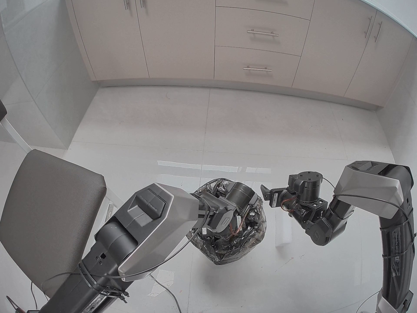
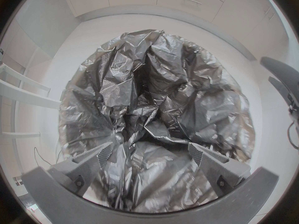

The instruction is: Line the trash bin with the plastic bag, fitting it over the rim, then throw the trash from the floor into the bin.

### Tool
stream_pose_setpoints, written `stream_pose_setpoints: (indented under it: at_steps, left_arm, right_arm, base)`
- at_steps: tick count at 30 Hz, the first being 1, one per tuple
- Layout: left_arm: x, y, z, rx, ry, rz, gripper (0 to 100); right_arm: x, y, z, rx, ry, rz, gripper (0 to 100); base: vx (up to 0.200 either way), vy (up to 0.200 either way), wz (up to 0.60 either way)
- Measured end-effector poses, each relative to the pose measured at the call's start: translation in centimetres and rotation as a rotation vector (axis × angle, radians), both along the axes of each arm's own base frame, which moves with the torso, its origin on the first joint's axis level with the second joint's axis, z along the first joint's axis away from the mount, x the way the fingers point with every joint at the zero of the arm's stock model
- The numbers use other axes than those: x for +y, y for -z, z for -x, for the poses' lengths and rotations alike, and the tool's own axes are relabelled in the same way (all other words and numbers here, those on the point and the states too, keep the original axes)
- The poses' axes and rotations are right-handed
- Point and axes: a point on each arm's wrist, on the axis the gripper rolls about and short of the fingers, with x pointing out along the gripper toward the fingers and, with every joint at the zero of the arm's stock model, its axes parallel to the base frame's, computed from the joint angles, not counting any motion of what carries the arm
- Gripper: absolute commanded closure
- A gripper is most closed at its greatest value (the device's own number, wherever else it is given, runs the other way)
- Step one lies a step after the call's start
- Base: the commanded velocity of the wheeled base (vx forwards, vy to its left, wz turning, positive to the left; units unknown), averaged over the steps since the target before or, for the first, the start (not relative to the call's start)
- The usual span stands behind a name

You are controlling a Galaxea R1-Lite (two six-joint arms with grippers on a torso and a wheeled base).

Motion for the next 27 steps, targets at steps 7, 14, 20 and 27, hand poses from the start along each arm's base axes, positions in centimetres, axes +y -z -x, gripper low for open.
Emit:
stream_pose_setpoints:
  at_steps: [7, 14, 20, 27]
  left_arm:
    - [-0.8, -5.4, 2.3, 0.015, 0.038, -0.011, 0]
    - [1.0, -13.4, 5.0, 0.042, 0.108, -0.089, 0]
    - [4.8, -21.9, 8.3, 0.051, 0.122, -0.117, 0]
    - [10.4, -31.5, 14.1, -0.019, 0.151, -0.077, 0]
  right_arm:
    - [-0.2, -0.2, -0.1, -0.006, 0.004, -0.002, 0]
    - [-0.3, -0.7, 0.0, -0.015, 0.008, -0.005, 0]
    - [-0.4, -1.1, 0.0, -0.022, 0.009, -0.008, 0]
    - [-0.4, -1.5, 0.0, -0.031, 0.011, -0.011, 0]
  base:
    - [0.0, 0.0, 0.0]
    - [0.0, 0.0, 0.0]
    - [0.0, 0.0, 0.0]
    - [0.0, 0.0, 0.0]
